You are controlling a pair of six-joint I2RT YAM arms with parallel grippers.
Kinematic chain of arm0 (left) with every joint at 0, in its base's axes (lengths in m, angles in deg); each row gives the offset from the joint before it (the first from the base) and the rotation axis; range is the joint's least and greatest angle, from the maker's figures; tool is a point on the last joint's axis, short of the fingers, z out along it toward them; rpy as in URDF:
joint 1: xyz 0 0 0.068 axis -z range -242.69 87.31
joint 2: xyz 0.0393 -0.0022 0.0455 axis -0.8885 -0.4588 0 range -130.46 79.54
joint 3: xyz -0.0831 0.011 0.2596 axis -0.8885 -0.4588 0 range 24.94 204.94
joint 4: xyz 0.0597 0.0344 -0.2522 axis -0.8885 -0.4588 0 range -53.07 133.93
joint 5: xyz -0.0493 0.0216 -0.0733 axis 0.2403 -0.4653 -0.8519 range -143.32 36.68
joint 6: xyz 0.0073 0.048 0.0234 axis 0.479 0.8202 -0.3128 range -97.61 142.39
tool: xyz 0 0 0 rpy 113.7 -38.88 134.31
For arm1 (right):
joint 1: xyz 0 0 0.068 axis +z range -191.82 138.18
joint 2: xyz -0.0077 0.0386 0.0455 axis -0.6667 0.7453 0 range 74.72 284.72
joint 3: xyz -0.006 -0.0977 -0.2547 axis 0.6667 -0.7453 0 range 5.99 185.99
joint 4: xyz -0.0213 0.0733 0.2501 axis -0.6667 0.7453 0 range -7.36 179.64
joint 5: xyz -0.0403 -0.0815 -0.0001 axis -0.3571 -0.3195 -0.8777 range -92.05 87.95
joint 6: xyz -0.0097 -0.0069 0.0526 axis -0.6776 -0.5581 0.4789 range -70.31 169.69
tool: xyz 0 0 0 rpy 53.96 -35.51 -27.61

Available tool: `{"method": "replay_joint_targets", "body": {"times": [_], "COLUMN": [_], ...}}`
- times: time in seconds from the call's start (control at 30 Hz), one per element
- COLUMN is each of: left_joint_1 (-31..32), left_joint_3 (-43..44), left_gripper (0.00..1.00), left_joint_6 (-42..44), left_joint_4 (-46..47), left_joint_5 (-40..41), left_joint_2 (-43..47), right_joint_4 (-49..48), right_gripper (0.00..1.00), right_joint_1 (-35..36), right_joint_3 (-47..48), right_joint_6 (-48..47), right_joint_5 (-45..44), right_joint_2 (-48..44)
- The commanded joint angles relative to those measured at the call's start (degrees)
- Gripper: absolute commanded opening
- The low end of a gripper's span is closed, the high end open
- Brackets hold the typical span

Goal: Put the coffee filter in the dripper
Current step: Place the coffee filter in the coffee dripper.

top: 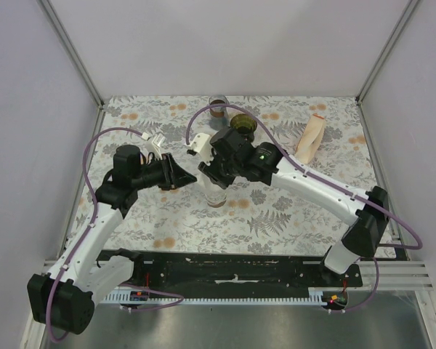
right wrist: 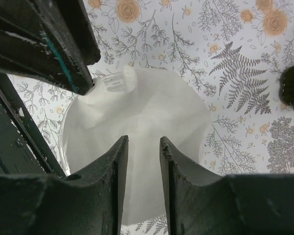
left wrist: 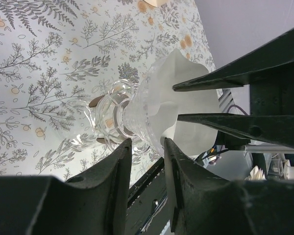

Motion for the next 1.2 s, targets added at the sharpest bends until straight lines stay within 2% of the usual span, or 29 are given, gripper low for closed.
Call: {"method": "replay_joint_targets", "body": {"times": [0.0,0.17,0.37,0.43,0.53,0.63,0.73,0.83,0.93,1.0,1.17], "left_joint_1": [0.3,0.3,0.4,0.4,0.4,0.4,0.4,0.4,0.4,0.4,0.4], "left_joint_3": [2.3,3.3,3.1,3.2,3.2,3.1,2.9,3.0,3.2,3.4,4.3], "left_gripper": [0.39,0.39,0.39,0.39,0.39,0.39,0.39,0.39,0.39,0.4,0.41], "left_joint_6": [2.2,2.6,2.7,2.7,2.8,2.8,2.7,2.7,2.9,3.2,4.4], "left_joint_4": [0.5,0.0,0.0,0.0,-0.1,-0.1,-0.1,-0.2,-0.5,-0.7,-1.7], "left_joint_5": [0.2,0.0,0.2,0.2,0.1,0.1,0.2,0.3,0.3,0.6,1.5], "left_joint_2": [0.5,0.4,0.7,0.8,0.9,0.9,1.1,1.2,1.1,1.0,0.8], "right_joint_4": [-0.3,-0.8,-3.9,-6.2,-8.4,-10.3,-12.5,-12.3,-11.3,-10.9,-10.1], "right_gripper": [0.4,0.49,0.69,0.72,0.77,0.77,0.75,0.71,0.56,0.43,0.25], "right_joint_1": [0.1,0.1,-3.3,-5.1,-6.2,-6.1,-6.1,-6.2,-6.2,-6.2,-6.2], "right_joint_3": [3.3,2.3,-6.6,-10.5,-12.8,-12.9,-12.5,-12.2,-12.5,-11.7,-10.5], "right_joint_6": [0.8,3.8,17.0,18.8,18.9,18.5,18.9,18.9,18.3,18.4,18.6], "right_joint_5": [0.9,-2.8,-14.3,-13.6,-7.8,-4.0,-2.0,-4.4,-5.0,-3.1,-3.5], "right_joint_2": [-6.3,-11.3,-19.2,-21.2,-21.1,-19.7,-18.0,-15.5,-13.2,-11.6,-10.7]}}
